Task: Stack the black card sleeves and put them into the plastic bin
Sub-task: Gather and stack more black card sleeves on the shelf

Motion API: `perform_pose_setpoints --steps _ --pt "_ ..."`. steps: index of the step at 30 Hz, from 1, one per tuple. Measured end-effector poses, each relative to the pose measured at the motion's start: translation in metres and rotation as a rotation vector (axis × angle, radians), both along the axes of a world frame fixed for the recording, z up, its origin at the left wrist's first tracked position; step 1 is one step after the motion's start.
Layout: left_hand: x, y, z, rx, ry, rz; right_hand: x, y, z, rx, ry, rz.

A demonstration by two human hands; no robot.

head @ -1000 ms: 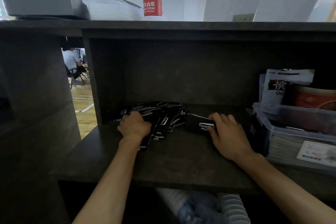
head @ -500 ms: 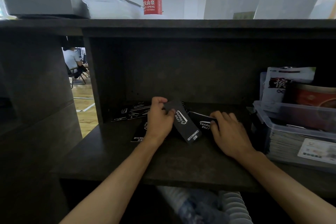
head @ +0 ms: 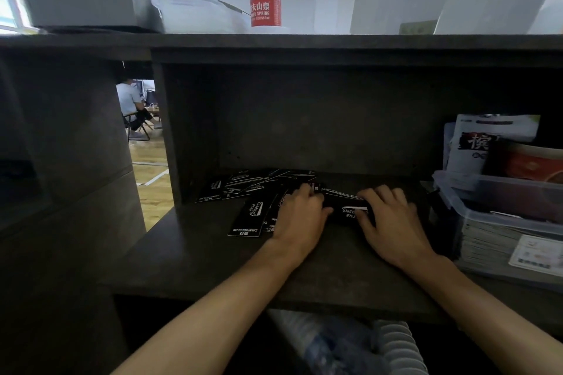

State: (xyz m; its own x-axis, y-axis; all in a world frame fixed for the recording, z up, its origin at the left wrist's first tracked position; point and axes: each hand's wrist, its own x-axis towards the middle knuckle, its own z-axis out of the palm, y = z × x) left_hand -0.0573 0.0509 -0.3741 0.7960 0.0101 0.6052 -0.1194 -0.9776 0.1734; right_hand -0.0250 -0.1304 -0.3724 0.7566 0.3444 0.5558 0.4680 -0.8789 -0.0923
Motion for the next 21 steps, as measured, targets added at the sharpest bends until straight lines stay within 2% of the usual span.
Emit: perform_pose_setpoints --steps 2,4,6,8,10,13,16,17,21 --pt "-0.004 0.002 0.002 0.065 0.009 -0.008 0.001 0.000 -0.001 -0.026 0.010 -0.016" --pt "-0.011 0.014 0.007 -0.045 -0.021 0.022 0.003 -0.001 -0.002 -0.036 0.044 -0.014" --pt "-0.014 0.039 0.013 -0.124 -0.021 0.213 0.004 -0.002 -0.002 -0.027 0.057 -0.009" --pt "-0.015 0.064 0.020 -0.117 0.164 0.451 0.004 -0.001 -0.002 -0.014 0.056 -0.004" --pt "-0.016 0.081 0.024 -0.151 0.365 0.530 0.004 0.000 -0.002 -0.009 0.056 -0.004" --pt "-0.015 0.092 0.026 -0.264 0.395 0.484 0.004 -0.002 -0.002 0.005 0.060 0.002" --pt "-0.014 0.101 0.033 -0.336 0.230 0.440 0.003 -0.003 -0.001 0.005 0.065 0.006" --pt "-0.013 0.104 0.036 -0.442 0.168 0.373 0.002 -0.003 -0.001 0.005 0.068 0.007" --pt "-0.007 0.095 0.046 -1.069 0.023 -0.010 0.001 -0.003 0.000 0.014 0.077 0.006"
